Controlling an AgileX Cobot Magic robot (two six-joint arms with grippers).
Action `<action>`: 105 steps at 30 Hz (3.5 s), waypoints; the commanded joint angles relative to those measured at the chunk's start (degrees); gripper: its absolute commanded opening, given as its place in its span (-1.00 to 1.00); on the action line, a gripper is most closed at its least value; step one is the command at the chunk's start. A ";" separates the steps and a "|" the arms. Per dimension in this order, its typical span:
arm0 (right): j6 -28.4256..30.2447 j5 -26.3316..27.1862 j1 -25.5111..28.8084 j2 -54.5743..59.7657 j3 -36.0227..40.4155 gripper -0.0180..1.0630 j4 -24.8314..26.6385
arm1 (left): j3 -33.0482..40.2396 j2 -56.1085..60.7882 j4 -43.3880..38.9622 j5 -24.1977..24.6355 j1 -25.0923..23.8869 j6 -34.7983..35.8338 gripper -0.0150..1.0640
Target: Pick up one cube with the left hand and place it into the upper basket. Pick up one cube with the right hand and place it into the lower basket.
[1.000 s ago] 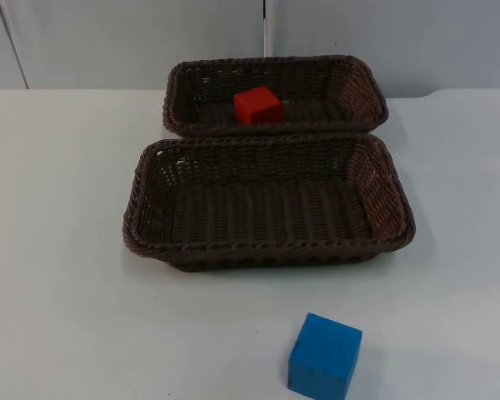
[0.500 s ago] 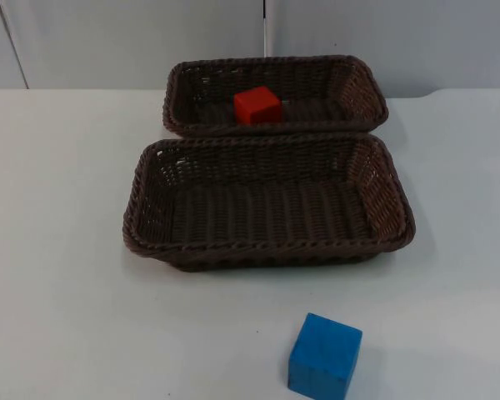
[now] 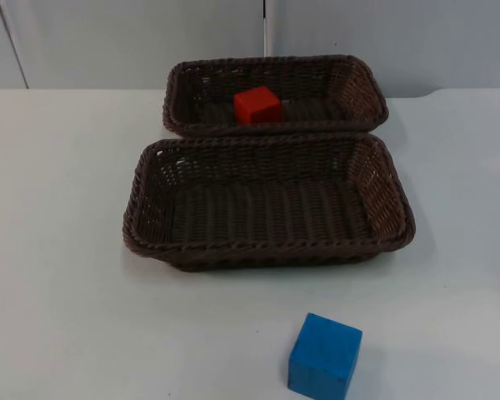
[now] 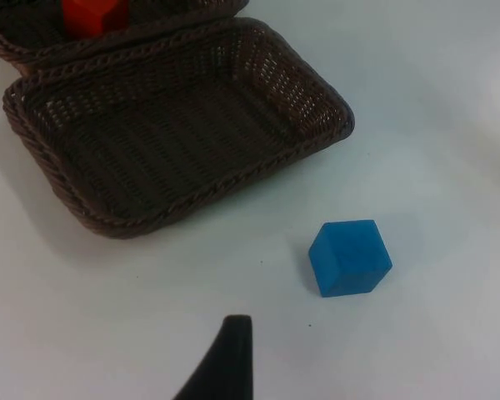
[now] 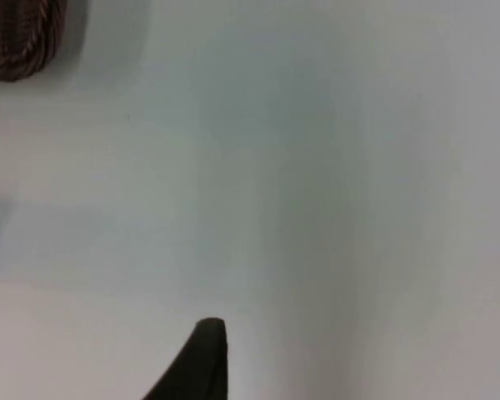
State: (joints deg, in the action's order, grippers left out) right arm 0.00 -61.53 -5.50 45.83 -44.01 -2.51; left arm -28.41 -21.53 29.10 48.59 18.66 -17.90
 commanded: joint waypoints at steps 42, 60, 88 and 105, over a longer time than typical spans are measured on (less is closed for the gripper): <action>-2.22 12.50 -36.85 20.80 -0.51 0.98 2.51 | 0.30 0.30 -0.41 -0.05 0.35 -0.26 0.74; -4.05 23.48 -48.45 36.24 -0.51 0.98 -0.35 | 0.30 0.30 -0.50 -0.37 0.35 -0.26 0.74; 3.94 26.50 -48.45 61.66 -18.19 0.98 -6.22 | 0.30 0.30 -0.76 -0.48 0.35 -0.26 0.74; 5.79 26.39 -48.45 70.79 -21.07 0.98 -5.98 | 0.30 0.30 -0.89 -0.48 0.35 -0.26 0.74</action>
State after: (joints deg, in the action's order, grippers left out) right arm 5.31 -35.39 -53.63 116.53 -64.77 -8.51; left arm -28.41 -21.53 28.57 48.48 18.66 -17.94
